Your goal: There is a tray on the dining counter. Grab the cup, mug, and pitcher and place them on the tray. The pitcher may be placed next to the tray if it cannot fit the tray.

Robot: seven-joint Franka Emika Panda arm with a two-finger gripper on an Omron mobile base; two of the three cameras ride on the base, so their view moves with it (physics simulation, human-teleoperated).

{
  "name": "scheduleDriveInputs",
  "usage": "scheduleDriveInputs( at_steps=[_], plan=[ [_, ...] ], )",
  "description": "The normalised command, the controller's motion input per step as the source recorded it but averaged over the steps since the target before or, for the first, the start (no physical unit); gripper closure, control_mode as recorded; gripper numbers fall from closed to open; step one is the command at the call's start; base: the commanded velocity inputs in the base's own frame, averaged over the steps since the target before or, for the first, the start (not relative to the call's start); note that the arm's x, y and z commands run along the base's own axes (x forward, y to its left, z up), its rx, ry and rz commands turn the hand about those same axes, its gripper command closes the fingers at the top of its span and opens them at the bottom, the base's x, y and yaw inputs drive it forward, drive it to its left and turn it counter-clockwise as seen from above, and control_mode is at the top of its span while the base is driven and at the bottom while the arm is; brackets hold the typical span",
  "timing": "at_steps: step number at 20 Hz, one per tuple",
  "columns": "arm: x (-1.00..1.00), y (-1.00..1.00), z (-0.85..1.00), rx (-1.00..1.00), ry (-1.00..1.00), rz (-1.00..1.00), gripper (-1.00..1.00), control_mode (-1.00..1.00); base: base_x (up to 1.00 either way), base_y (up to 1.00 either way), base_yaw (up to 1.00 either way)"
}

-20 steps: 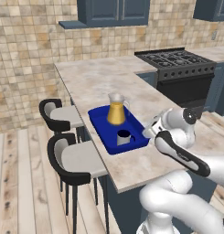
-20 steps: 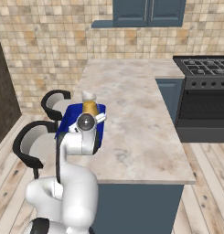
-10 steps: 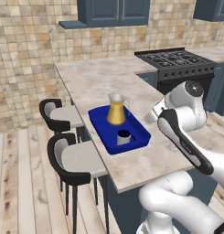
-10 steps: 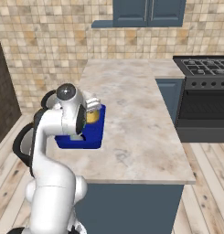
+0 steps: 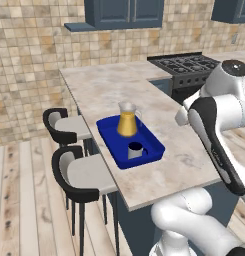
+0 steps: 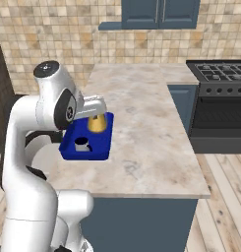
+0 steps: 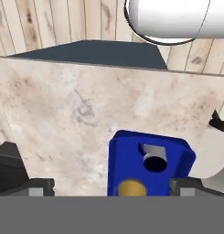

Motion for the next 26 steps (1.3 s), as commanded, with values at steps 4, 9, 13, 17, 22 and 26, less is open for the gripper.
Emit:
scheduleDriveInputs(
  at_steps=[4,9,13,17,22,26],
  plan=[
    [-0.64,-0.35,-0.02,0.00,-0.03,-0.19,-1.00,-1.00,0.00,0.00,0.00],
    [-0.45,-0.25,-0.04,0.00,-0.14,-0.14,-1.00,-1.00,0.00,0.00,0.00],
    [-0.40,-0.12,0.00,0.00,-0.12,-0.10,-1.00,-1.00,0.00,0.00,0.00],
    [-0.41,-0.04,0.00,0.00,-0.04,-0.06,-1.00,-1.00,0.00,0.00,0.00],
    [-0.20,-0.12,0.00,0.00,-0.03,-0.03,-1.00,1.00,-0.30,-0.38,-0.13],
    [0.00,0.00,0.00,0.00,0.00,0.00,-1.00,1.00,-0.33,-0.81,-0.43]
  ],
)
